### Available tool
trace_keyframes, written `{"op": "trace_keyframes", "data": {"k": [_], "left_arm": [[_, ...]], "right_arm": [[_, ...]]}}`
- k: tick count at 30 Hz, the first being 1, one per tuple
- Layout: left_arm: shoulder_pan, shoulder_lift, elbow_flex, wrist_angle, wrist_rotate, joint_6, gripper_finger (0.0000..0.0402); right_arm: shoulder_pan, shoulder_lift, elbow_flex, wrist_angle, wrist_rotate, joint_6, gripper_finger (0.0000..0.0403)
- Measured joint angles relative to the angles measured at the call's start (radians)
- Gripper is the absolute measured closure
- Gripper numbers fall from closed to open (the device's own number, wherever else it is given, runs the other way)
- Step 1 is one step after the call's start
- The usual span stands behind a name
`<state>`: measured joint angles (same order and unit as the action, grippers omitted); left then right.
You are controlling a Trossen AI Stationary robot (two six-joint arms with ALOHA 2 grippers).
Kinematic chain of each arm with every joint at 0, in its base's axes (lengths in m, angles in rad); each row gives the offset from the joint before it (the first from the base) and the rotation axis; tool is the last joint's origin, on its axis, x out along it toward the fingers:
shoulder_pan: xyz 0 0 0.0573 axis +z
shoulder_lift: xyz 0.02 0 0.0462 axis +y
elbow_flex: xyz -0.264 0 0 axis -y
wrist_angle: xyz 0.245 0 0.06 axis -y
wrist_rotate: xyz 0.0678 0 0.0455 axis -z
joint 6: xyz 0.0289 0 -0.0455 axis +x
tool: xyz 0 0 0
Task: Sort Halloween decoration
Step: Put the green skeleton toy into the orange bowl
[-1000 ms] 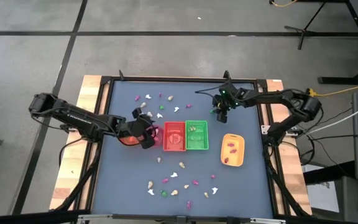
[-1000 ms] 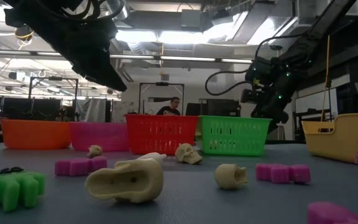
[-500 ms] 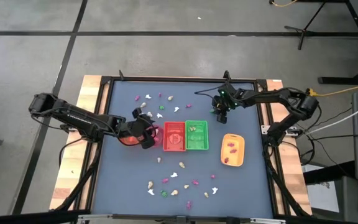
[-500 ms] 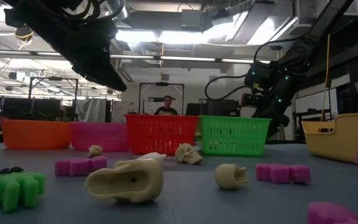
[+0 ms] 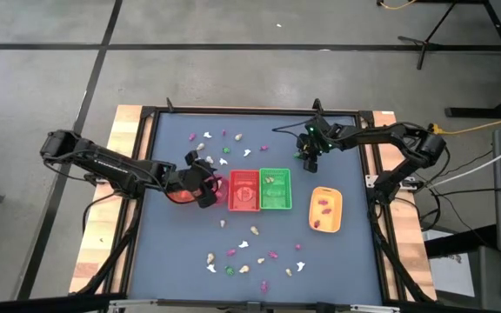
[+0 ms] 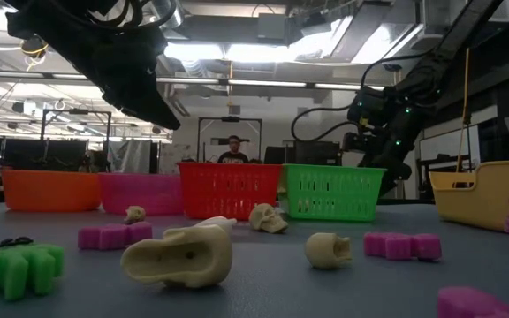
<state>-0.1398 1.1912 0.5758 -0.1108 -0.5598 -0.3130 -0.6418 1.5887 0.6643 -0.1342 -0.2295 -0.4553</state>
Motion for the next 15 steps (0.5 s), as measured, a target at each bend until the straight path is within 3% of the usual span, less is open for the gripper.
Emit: {"op": "trace_keyframes", "data": {"k": [6, 15], "left_arm": [[0.0, 0.0, 0.0, 0.0, 0.0, 0.0, 0.0264], [0.0, 0.0, 0.0, 0.0, -0.001, 0.001, 0.0264]], "right_arm": [[0.0, 0.0, 0.0, 0.002, 0.0, 0.0, 0.0273], [0.0, 0.001, 0.0, 0.009, 0.0, 0.002, 0.035]]}}
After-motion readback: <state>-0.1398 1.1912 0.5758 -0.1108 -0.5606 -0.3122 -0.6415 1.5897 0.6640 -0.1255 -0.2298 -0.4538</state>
